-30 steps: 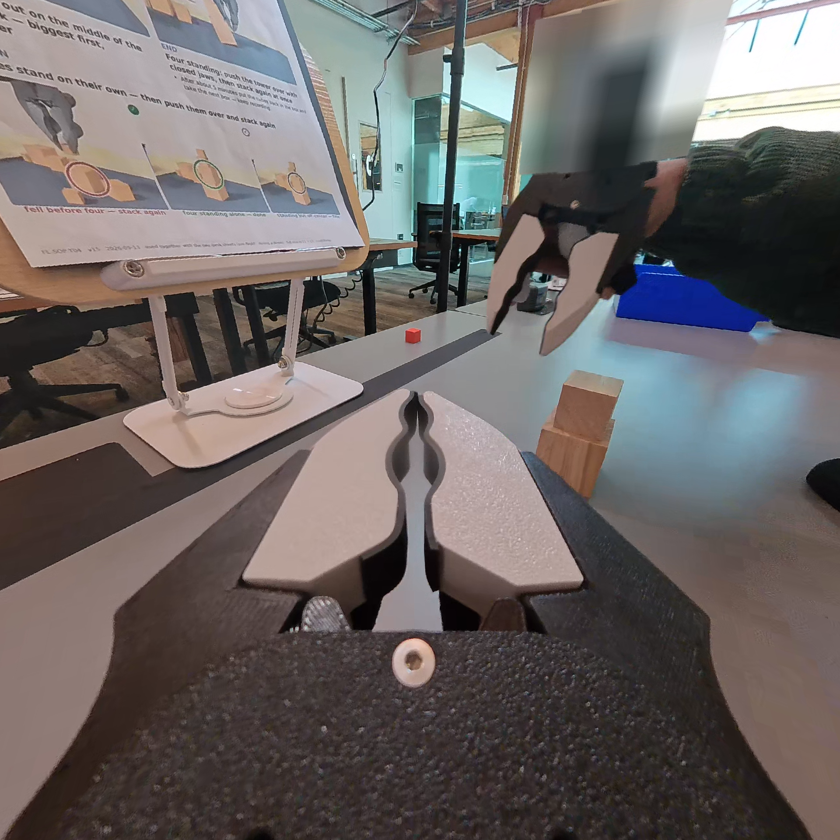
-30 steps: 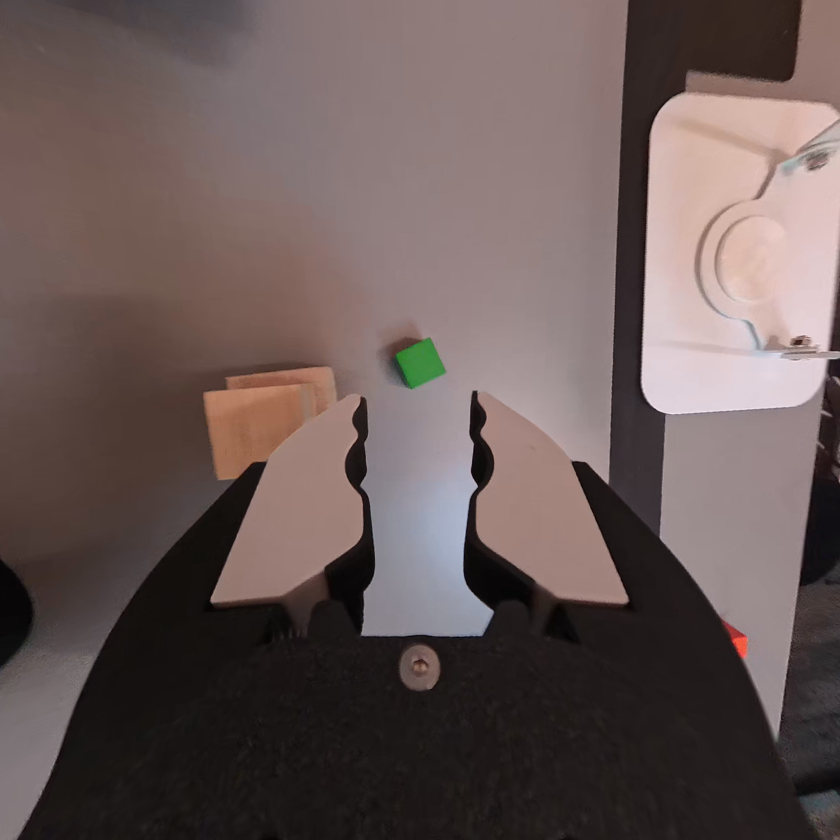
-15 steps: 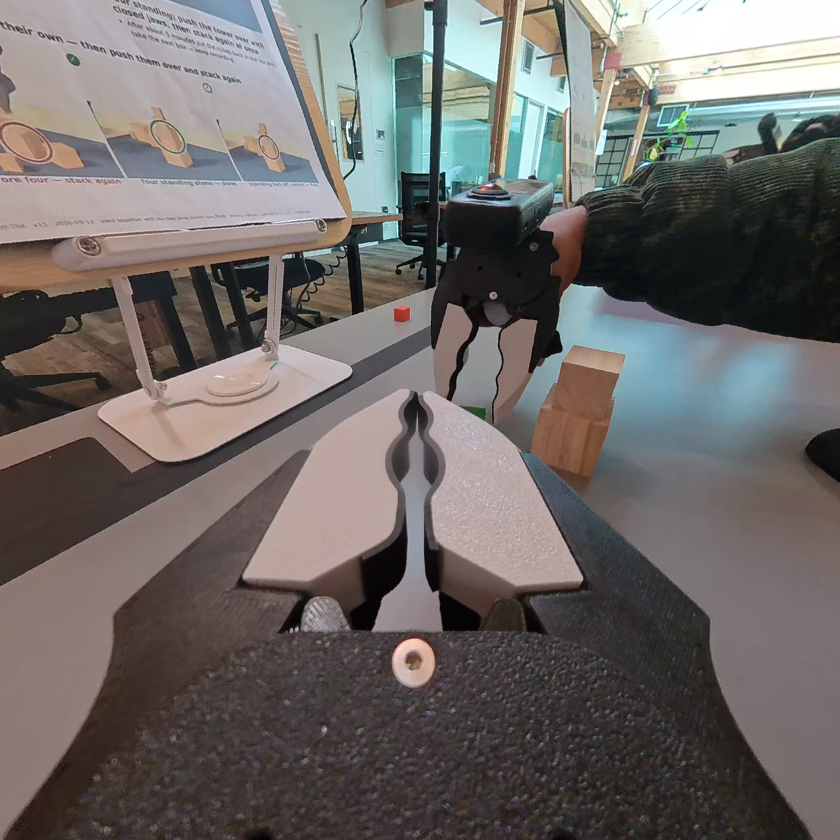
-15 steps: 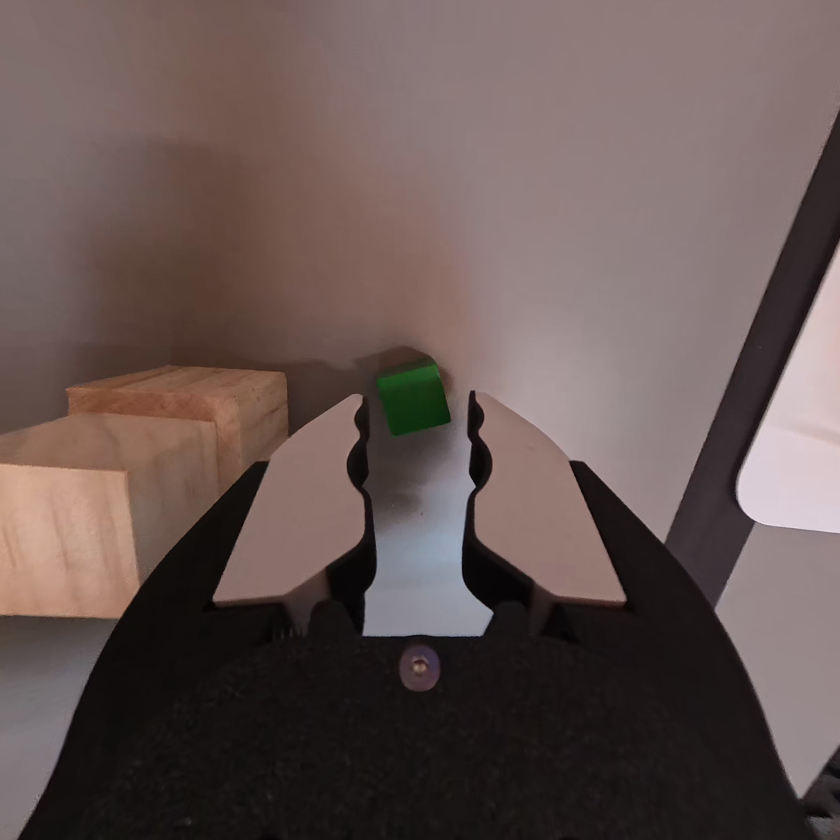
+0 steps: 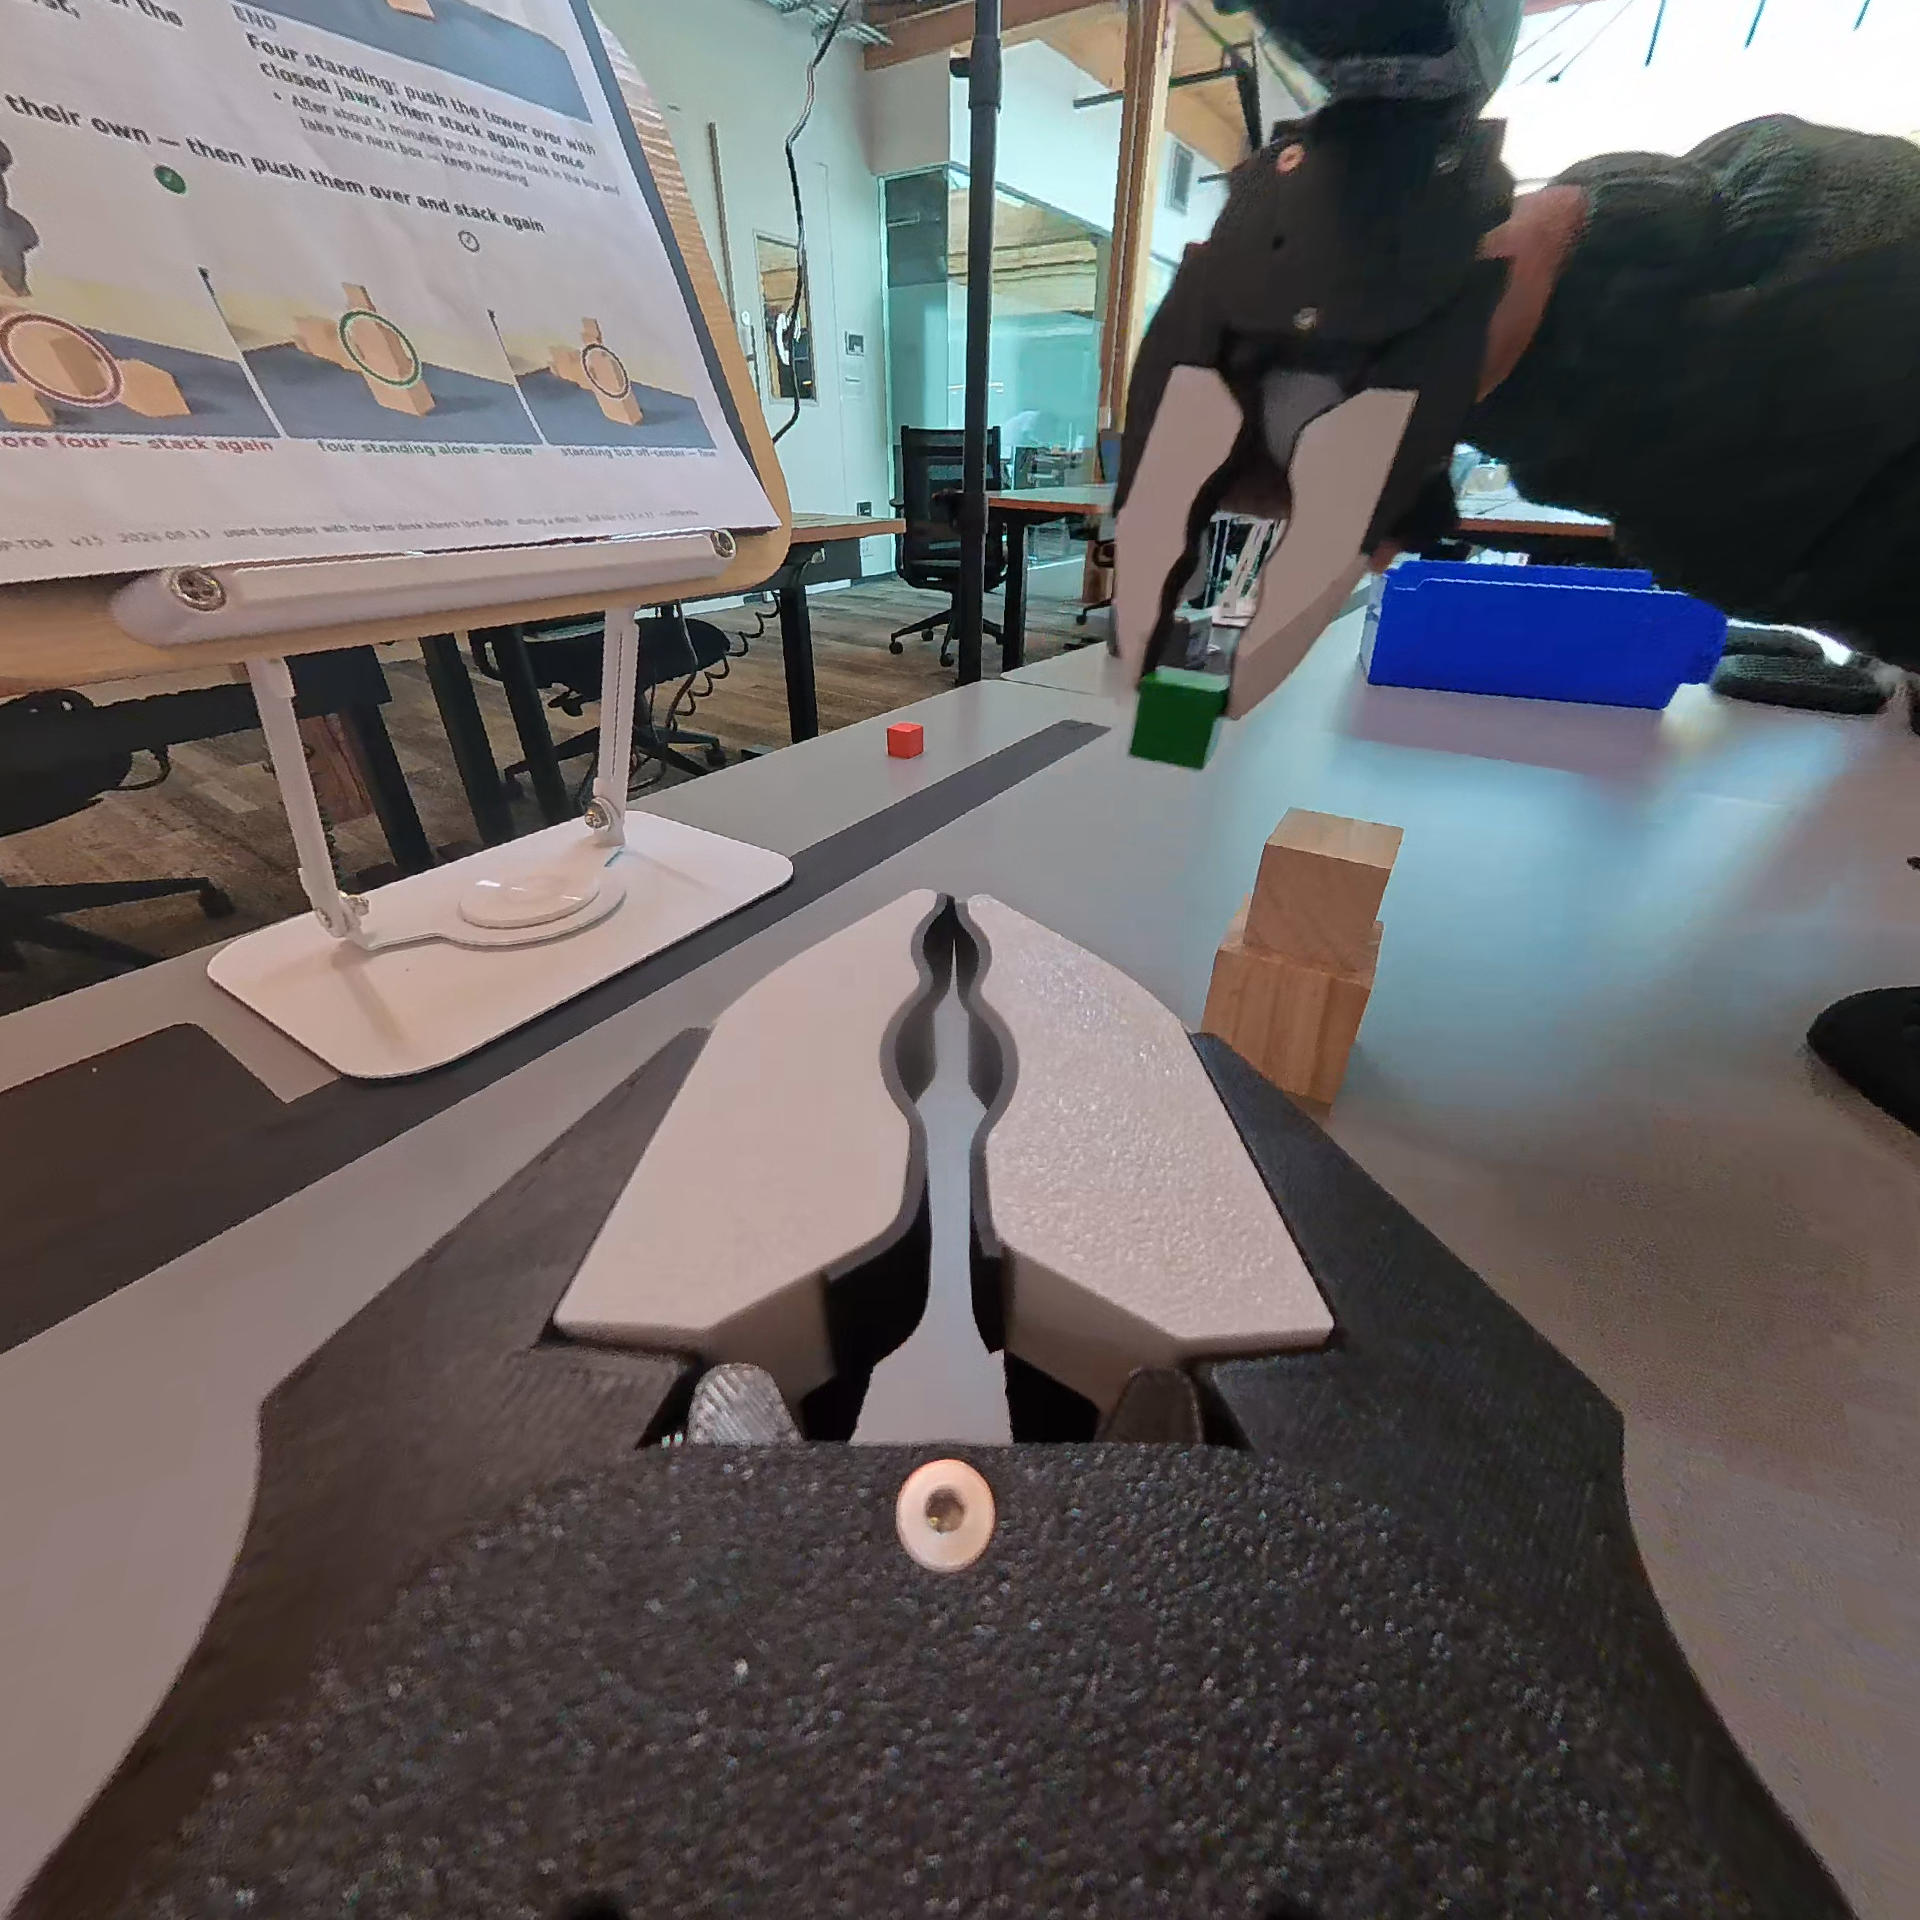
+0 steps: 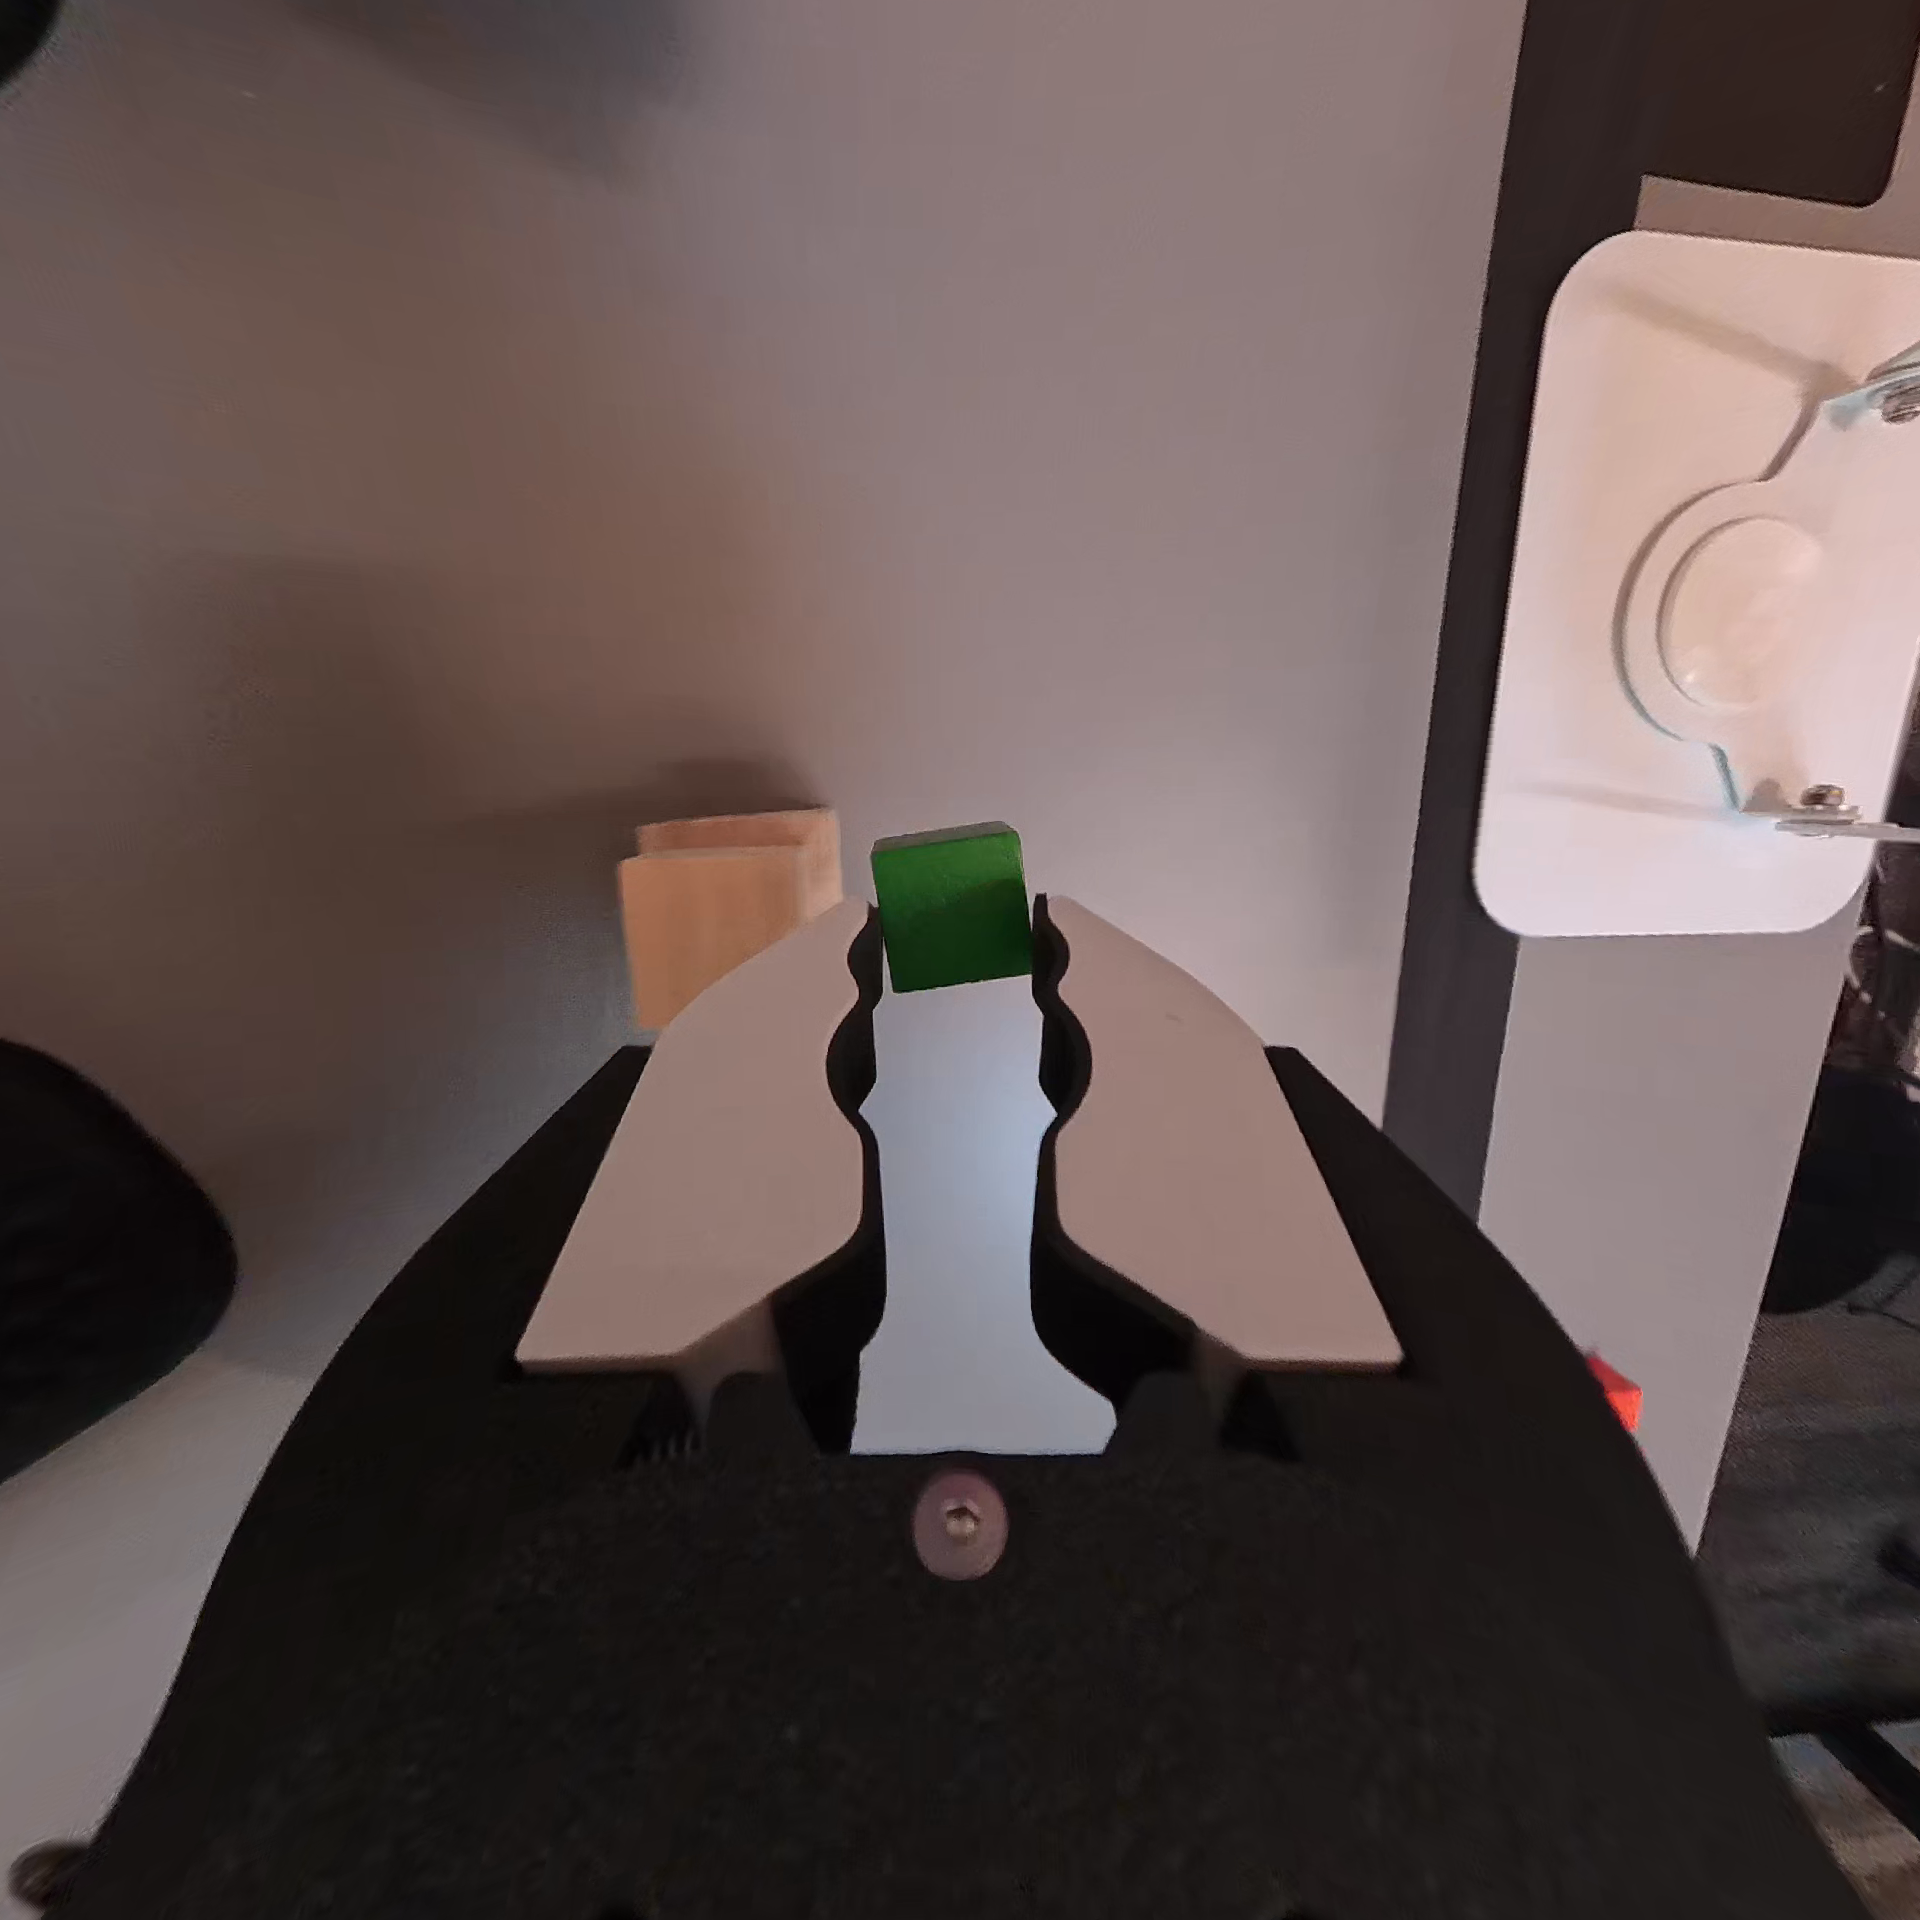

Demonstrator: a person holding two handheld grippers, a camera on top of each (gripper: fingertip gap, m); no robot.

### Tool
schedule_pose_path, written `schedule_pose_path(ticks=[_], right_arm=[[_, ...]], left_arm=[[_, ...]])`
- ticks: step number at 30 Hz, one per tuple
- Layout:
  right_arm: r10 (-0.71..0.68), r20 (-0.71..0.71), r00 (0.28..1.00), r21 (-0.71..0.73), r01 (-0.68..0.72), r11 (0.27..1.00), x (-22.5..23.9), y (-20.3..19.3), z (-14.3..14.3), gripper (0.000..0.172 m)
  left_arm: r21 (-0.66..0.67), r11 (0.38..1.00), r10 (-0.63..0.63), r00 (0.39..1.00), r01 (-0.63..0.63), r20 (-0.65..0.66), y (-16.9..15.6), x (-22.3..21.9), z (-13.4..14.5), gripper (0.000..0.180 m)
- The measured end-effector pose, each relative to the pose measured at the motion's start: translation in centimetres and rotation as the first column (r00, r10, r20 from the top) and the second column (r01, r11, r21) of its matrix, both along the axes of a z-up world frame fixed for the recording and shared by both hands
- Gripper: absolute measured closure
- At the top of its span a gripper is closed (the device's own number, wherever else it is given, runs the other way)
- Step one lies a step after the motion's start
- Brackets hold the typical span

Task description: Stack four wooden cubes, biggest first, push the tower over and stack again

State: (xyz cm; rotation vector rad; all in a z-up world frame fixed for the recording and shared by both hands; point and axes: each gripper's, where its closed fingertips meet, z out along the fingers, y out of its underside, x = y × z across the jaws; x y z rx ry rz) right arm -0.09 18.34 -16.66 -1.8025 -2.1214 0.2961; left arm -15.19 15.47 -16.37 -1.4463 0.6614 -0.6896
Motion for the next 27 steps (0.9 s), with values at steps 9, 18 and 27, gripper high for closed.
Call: schedule_pose_path(ticks=[9, 18, 27], right_arm=[[-0.022, 0.067, 0.998, -0.020, 0.024, 1.000, 1.7, -4.4, -1.3, 0.144], [-0.053, 0.084, 0.995, -0.029, 0.055, 0.998, 1.8, -4.8, -2.4, 0.144], [-0.076, 0.095, 0.993, -0.019, 0.078, 0.997, 2.0, -4.7, -2.7, 0.144]], left_arm=[[0.003, 1.000, 0.007, 1.000, -0.007, 0.014, -0.1, 0.0, 0.3, 0.180], [0.005, 1.000, 0.018, 1.000, -0.018, 0.008, -0.2, -0.1, 0.3, 0.180], [0.001, 1.000, 0.018, 1.000, -0.018, 0.004, -0.2, -0.1, 0.2, 0.180]])
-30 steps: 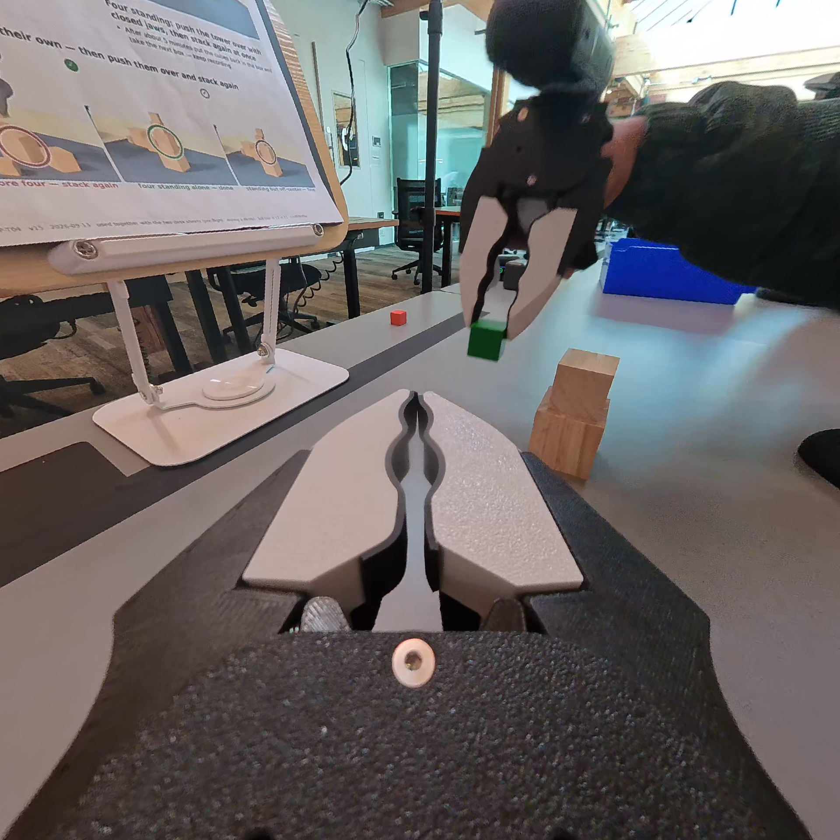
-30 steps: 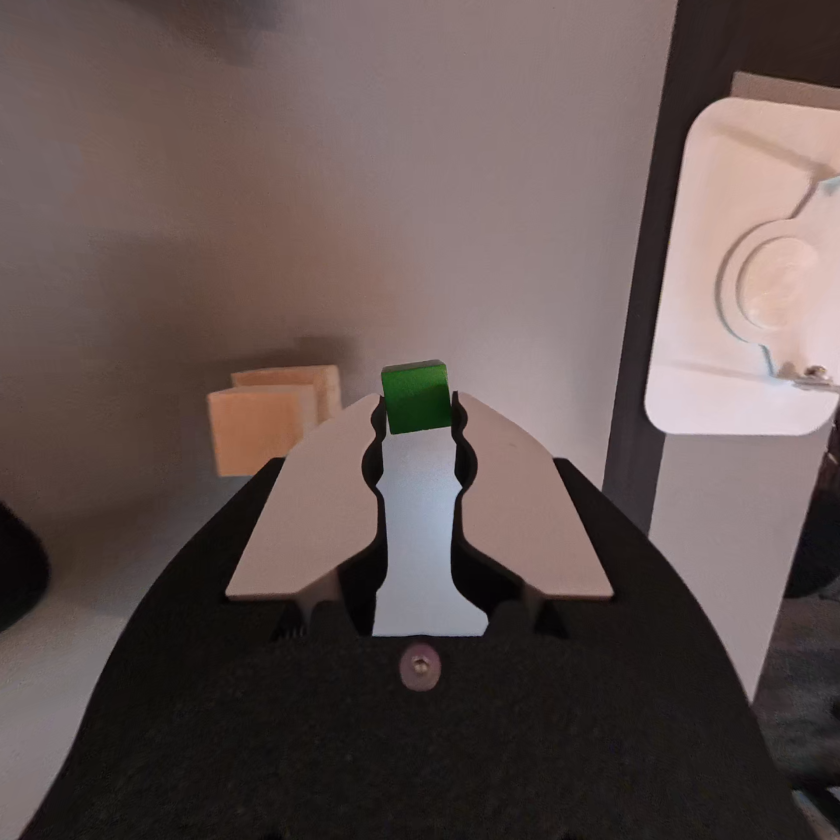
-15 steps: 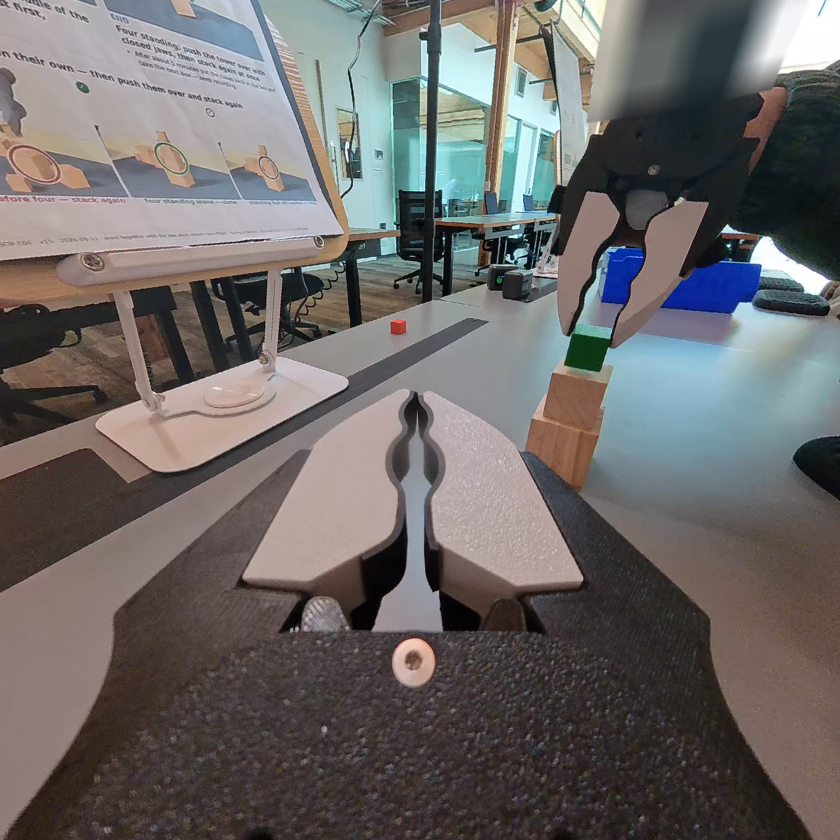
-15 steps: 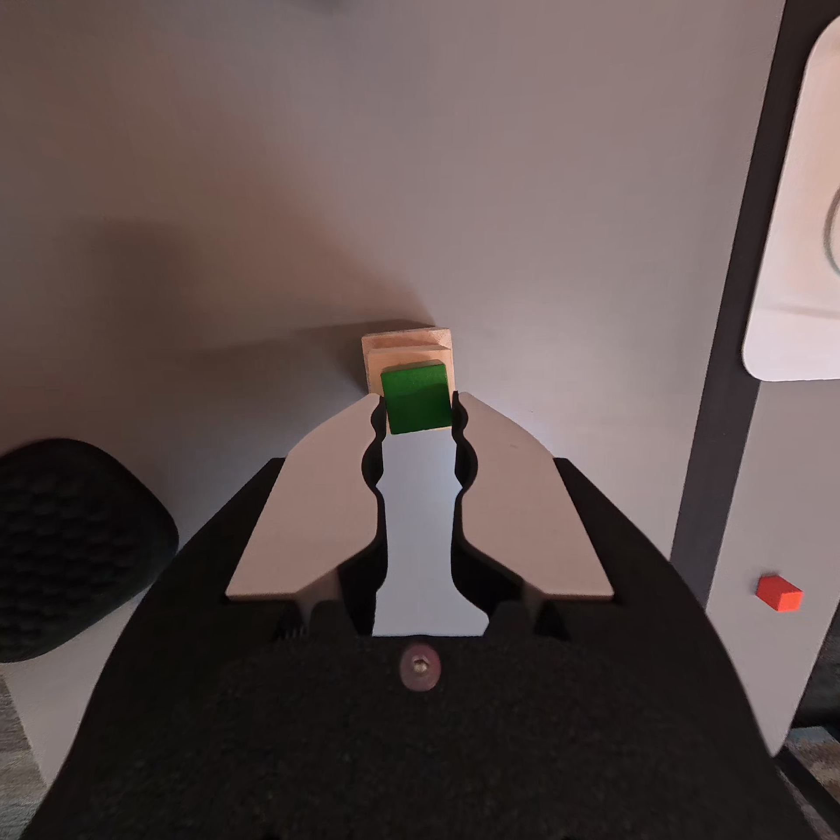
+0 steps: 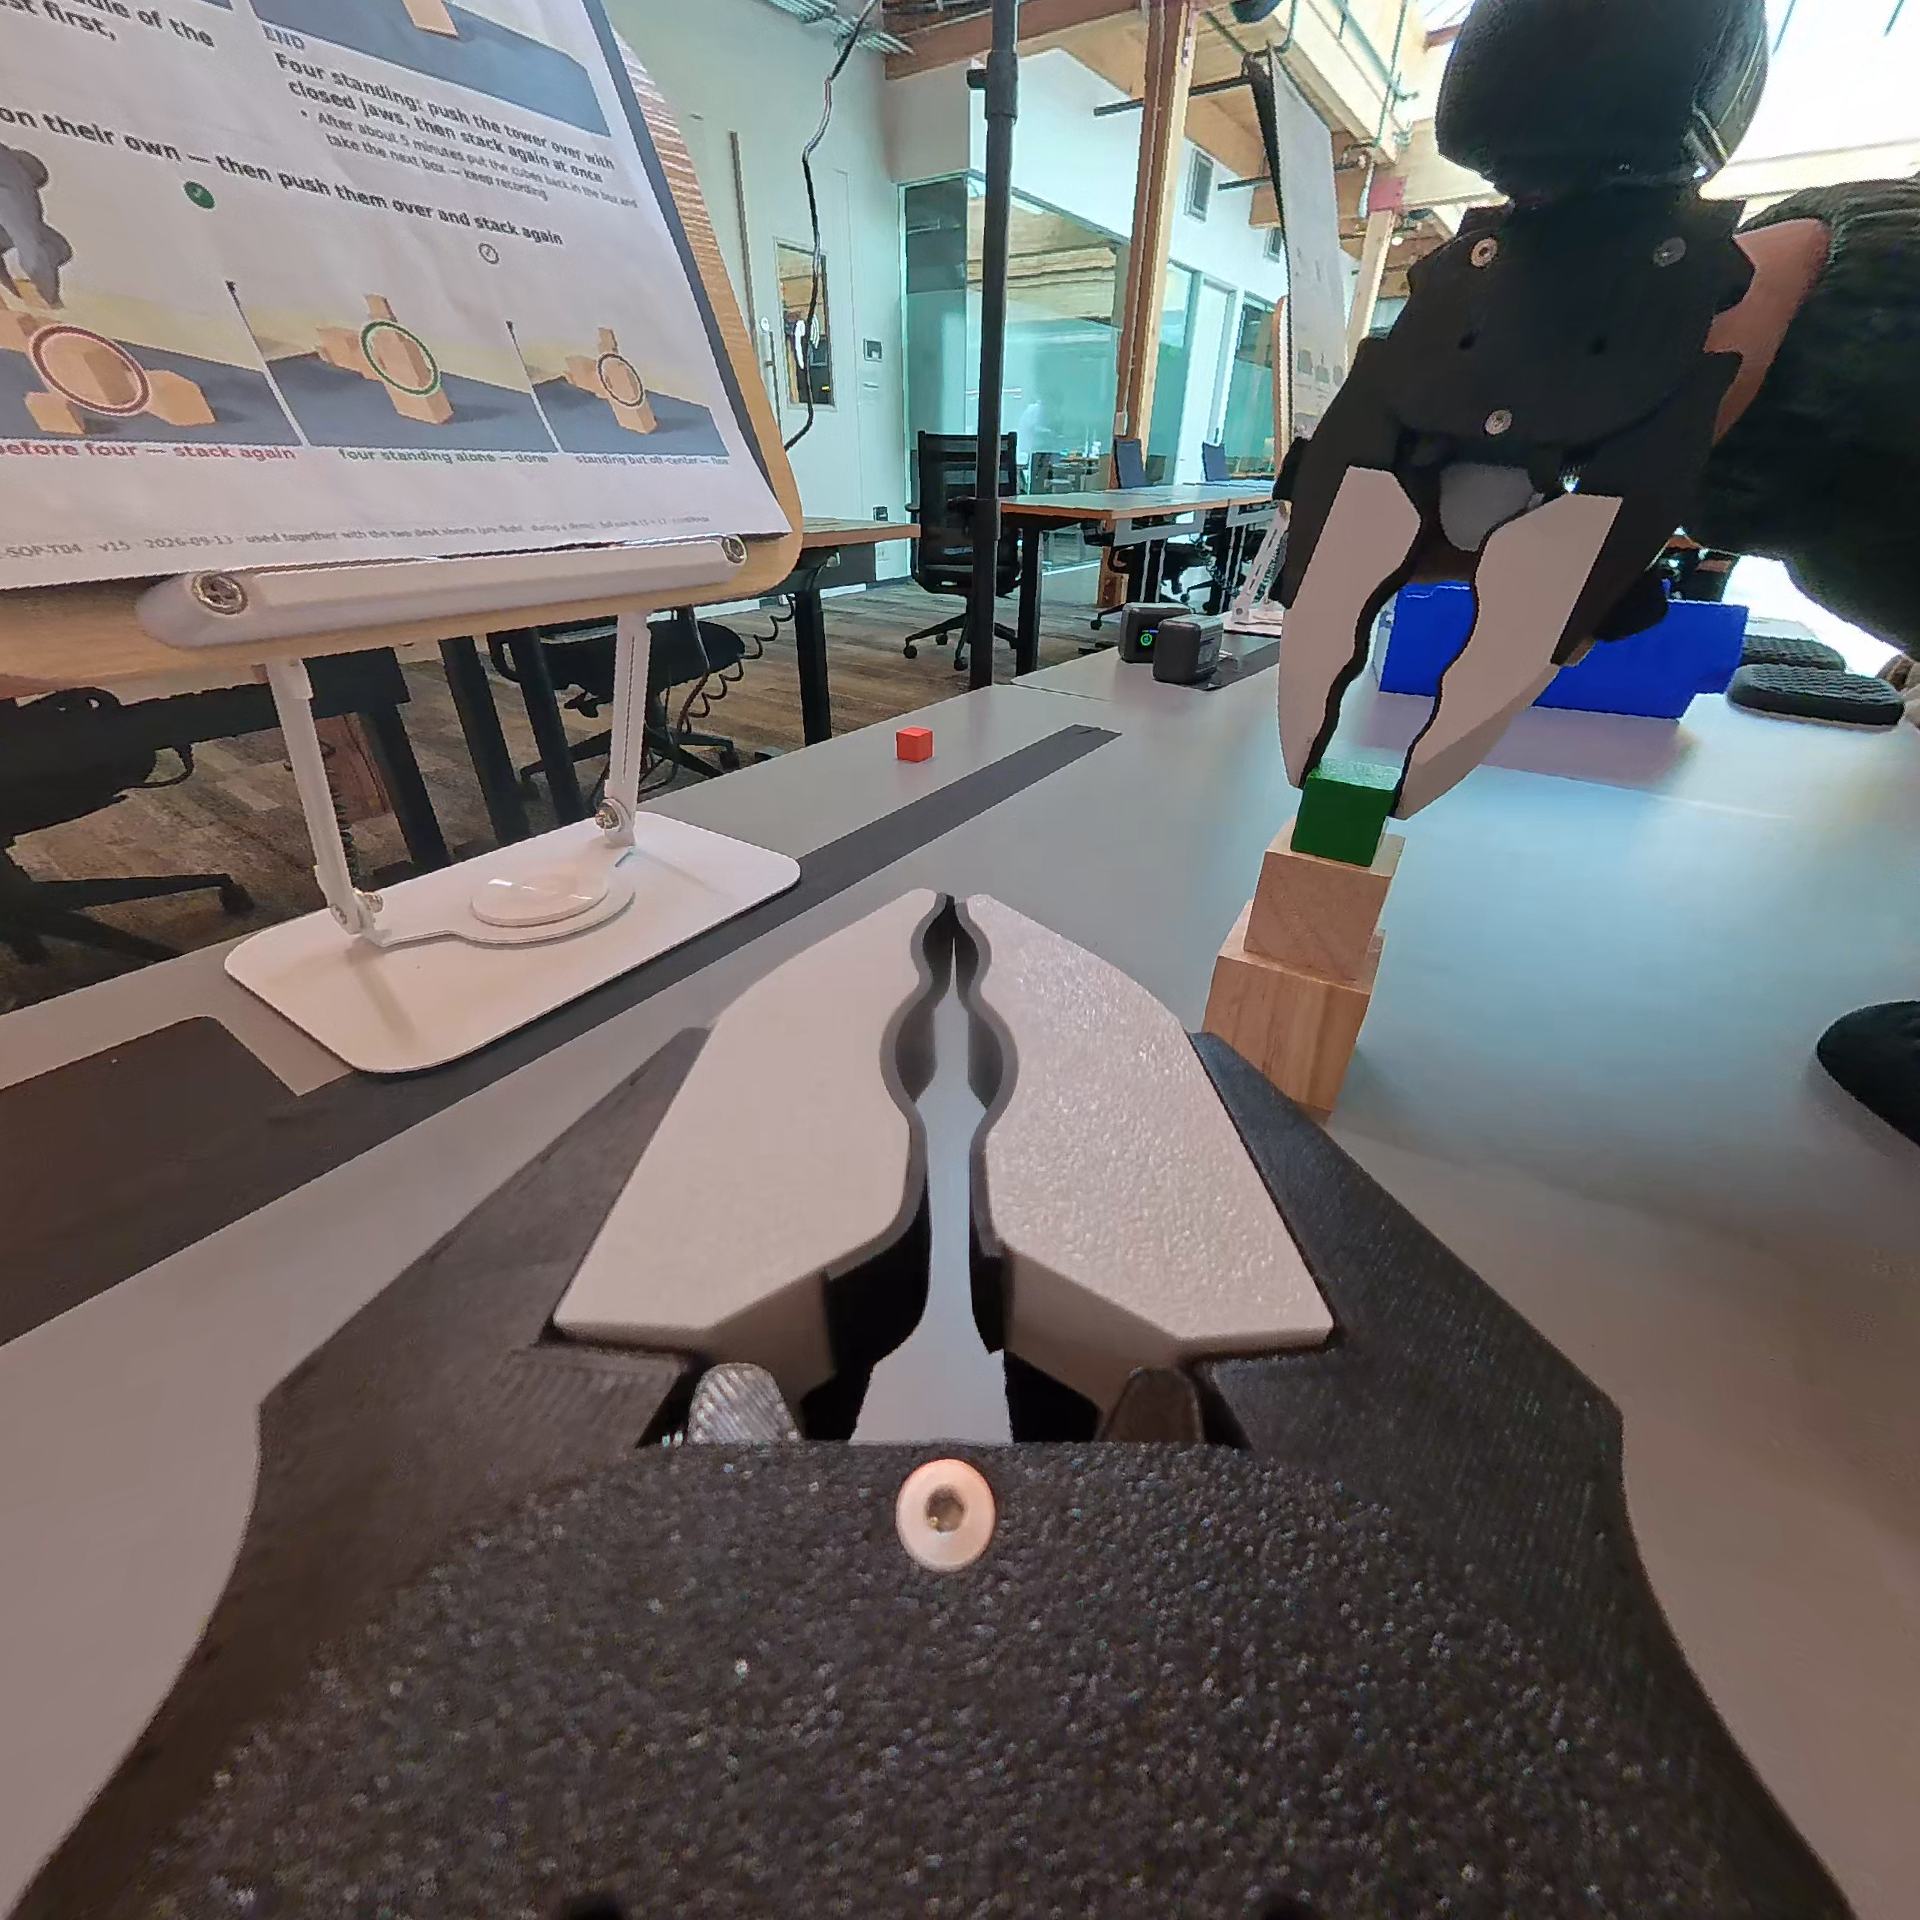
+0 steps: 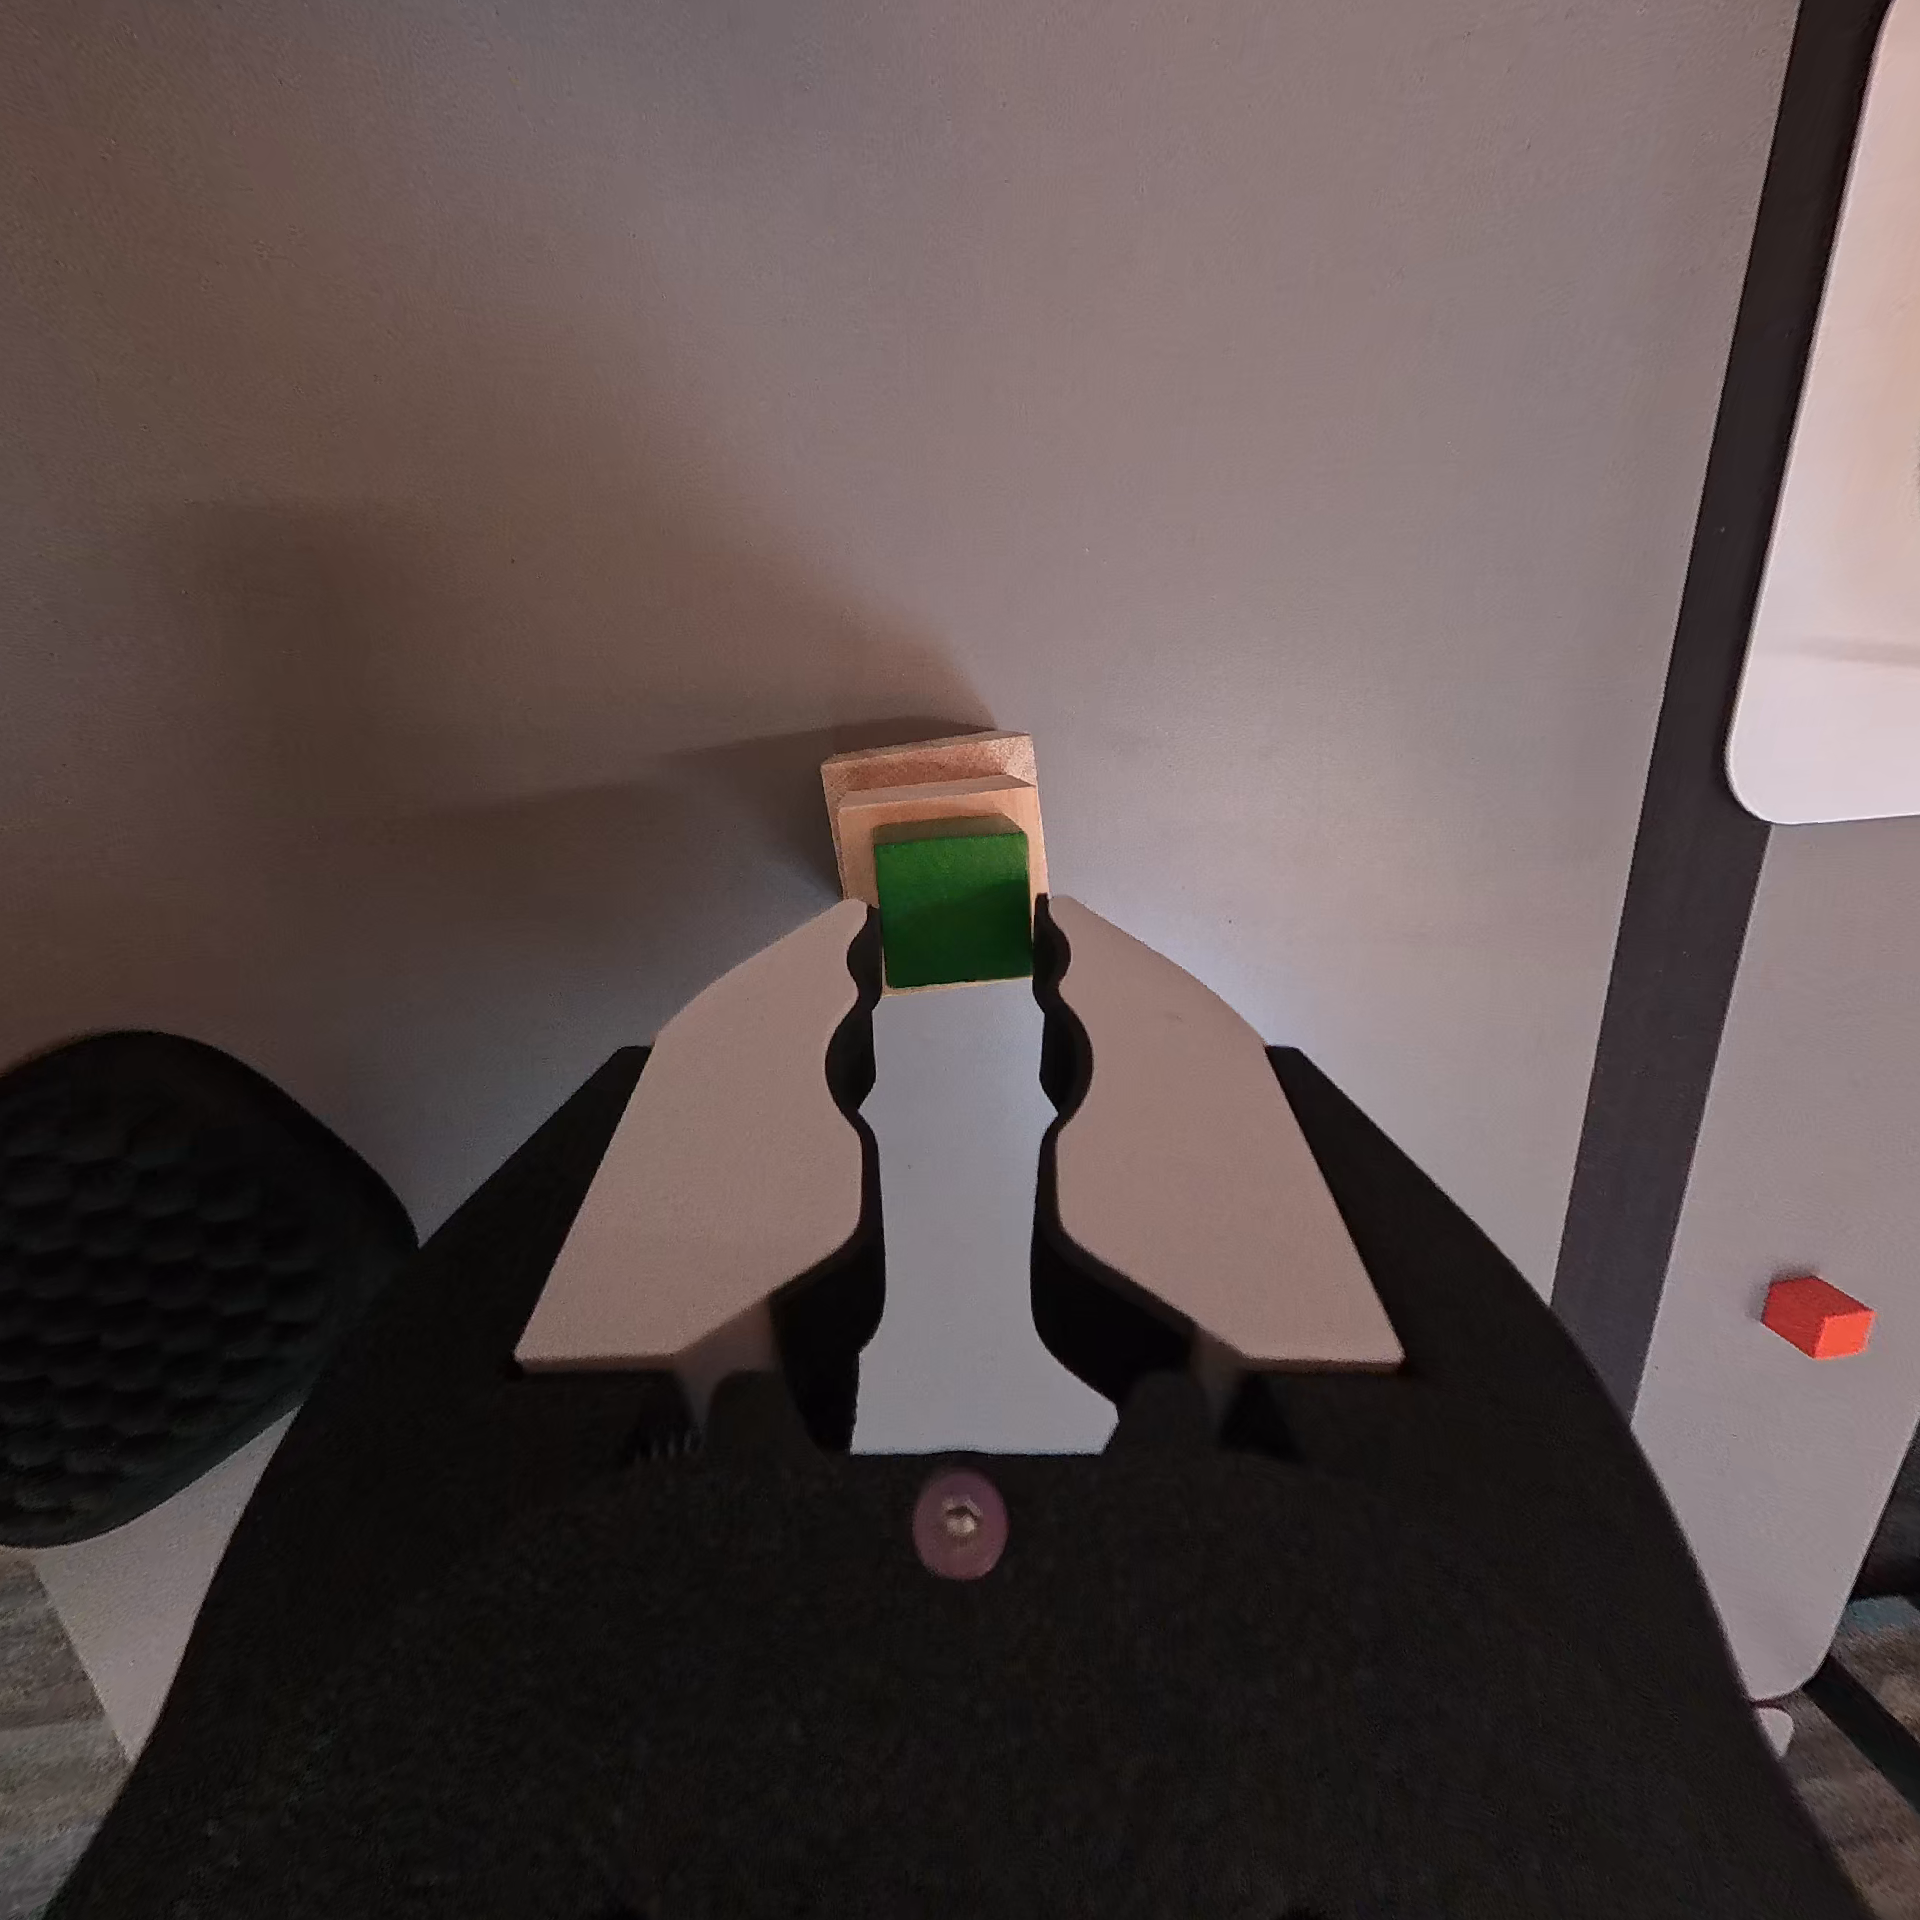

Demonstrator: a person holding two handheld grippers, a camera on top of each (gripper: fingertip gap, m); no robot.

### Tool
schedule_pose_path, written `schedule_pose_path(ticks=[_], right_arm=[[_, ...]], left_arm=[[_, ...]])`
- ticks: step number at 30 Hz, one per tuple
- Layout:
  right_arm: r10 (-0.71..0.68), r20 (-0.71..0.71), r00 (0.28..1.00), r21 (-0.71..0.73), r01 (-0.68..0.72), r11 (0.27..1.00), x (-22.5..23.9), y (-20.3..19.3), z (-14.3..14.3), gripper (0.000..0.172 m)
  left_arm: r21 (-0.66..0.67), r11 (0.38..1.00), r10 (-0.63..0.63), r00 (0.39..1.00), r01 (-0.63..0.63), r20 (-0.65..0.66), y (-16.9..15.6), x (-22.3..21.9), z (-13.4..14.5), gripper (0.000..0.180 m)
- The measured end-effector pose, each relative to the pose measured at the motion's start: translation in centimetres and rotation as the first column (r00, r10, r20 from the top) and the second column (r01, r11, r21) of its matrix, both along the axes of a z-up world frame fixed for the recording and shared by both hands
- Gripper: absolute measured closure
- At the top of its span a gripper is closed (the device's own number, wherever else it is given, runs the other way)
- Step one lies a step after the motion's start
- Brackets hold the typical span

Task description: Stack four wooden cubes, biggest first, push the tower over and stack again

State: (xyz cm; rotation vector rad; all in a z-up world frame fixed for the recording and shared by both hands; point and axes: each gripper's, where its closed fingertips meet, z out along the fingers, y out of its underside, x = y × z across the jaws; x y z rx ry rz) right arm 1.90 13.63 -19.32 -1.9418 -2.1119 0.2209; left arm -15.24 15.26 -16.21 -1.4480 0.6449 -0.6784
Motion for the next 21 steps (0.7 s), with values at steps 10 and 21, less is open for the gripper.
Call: schedule_pose_path(ticks=[10, 21], right_arm=[[0.019, -0.008, 1.000, 0.019, -0.019, 1.000, 0.0, -0.1, -0.3, 0.143], [0.111, -0.062, 0.992, 0.040, -0.108, 0.993, 0.0, 0.1, 0.7, 0.145]], left_arm=[[-0.001, 1.000, 0.000, 1.000, 0.000, 0.000, 0.0, 0.0, 0.0, 0.180], [-0.004, 1.000, -0.001, 1.000, 0.001, -0.001, 0.0, 0.0, -0.1, 0.180]])
